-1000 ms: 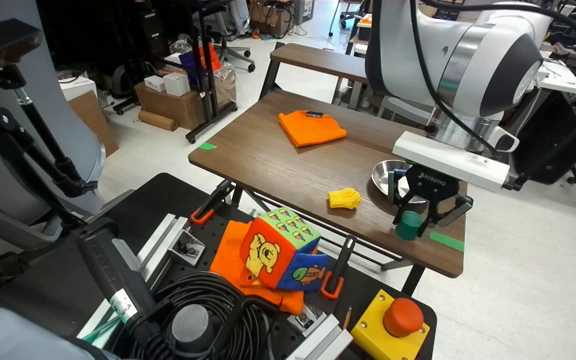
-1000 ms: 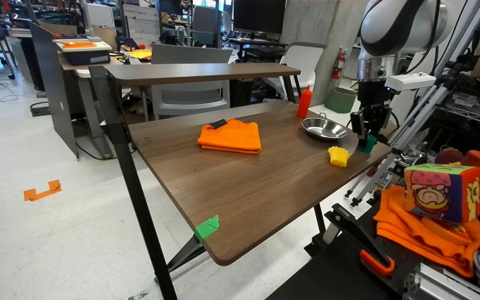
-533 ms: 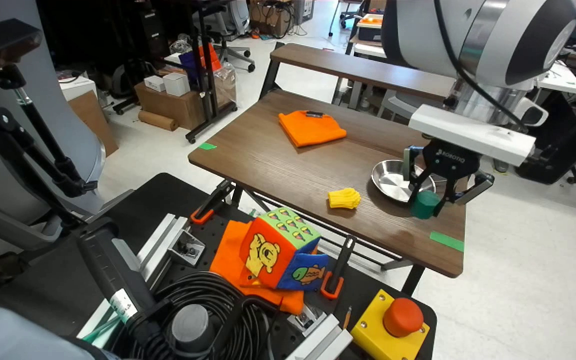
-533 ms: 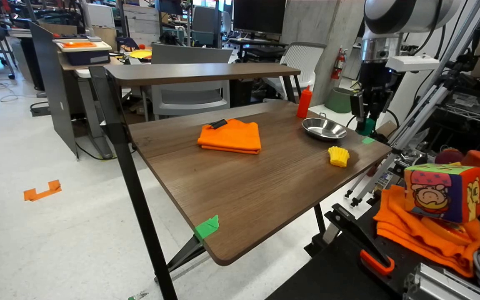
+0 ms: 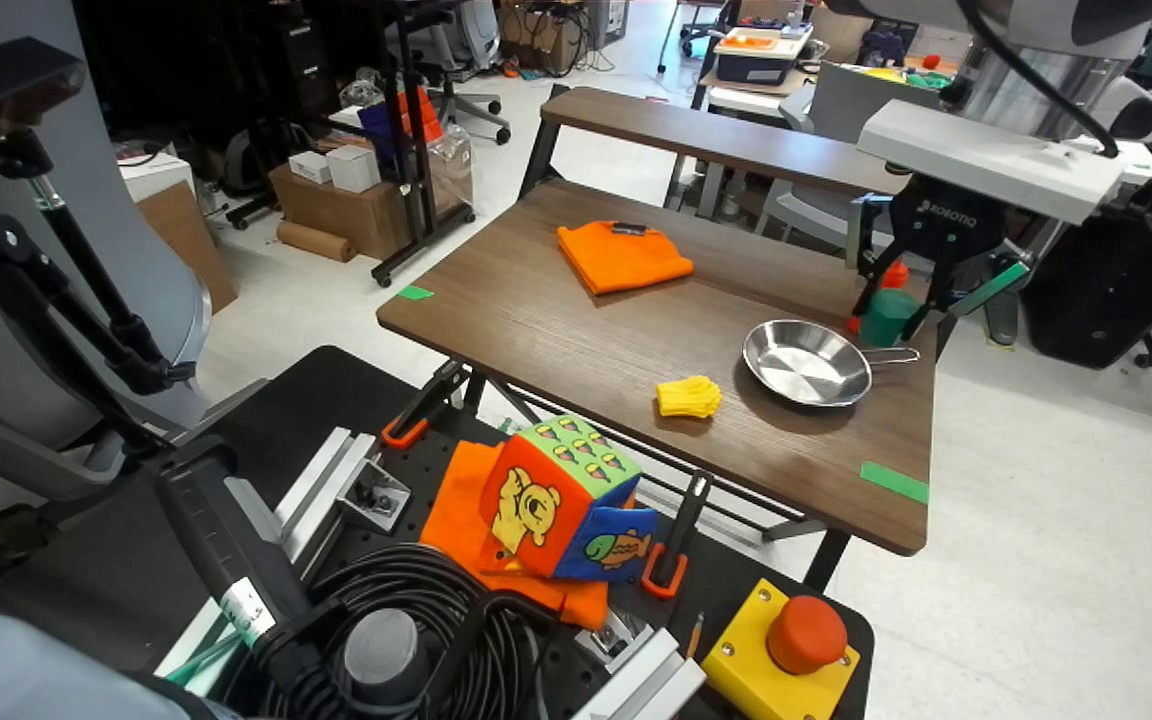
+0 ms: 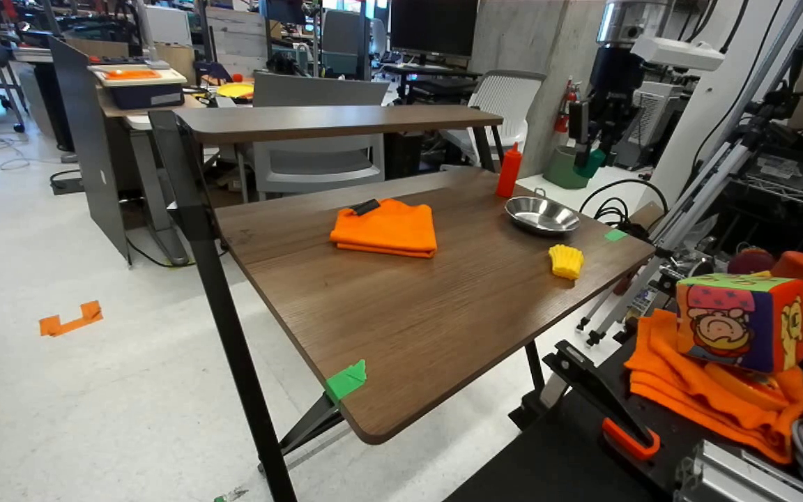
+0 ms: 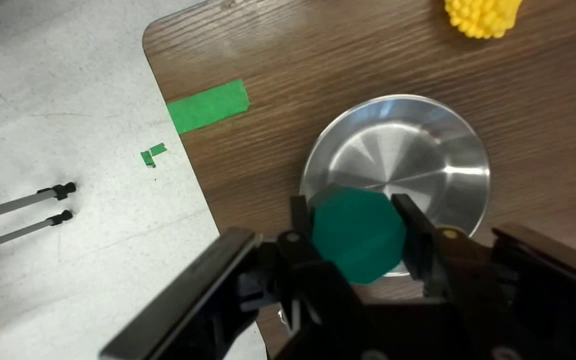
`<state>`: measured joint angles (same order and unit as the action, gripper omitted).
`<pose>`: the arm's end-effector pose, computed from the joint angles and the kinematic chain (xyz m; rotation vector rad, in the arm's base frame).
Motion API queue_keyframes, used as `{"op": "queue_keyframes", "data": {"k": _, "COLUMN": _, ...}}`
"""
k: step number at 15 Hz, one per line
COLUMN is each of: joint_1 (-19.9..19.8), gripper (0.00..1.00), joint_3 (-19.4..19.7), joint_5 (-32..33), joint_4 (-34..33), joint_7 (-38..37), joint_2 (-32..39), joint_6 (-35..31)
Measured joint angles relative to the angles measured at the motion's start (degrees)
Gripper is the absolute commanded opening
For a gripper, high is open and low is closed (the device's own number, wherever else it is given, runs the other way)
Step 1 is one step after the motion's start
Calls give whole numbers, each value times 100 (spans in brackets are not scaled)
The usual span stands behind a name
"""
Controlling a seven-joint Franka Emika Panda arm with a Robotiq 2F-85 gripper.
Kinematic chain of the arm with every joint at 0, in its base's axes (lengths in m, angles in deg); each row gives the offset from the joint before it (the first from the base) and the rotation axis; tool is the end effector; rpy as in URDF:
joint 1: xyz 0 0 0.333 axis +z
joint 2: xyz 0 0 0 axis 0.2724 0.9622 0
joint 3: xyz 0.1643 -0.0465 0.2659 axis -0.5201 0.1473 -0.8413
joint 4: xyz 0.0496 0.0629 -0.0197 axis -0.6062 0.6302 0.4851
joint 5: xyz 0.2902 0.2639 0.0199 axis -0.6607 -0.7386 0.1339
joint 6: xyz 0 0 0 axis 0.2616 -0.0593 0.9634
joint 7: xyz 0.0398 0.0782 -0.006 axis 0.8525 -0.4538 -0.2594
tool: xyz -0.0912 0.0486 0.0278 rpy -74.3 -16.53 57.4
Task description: Put the green block on the pan
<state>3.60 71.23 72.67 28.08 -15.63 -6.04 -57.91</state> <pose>0.5789 -0.2027 0.2374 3.0936 -0.3951 -0.1416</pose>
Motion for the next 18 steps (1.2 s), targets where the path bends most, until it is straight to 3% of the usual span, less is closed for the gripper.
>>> {"op": "queue_keyframes", "data": {"k": 10, "joint_1": 136, "gripper": 19, "joint_3": -246, "joint_5": -39, "joint_4": -1549, "joint_7": -272, "joint_2": 1284, "joint_6": 875}}
{"op": "queue_keyframes", "data": {"k": 18, "joint_1": 248, "gripper": 19, "joint_3": -248, "joint_5": -8, "joint_4": -2284, "joint_7": -290, "joint_2": 2122, "joint_6": 1331}}
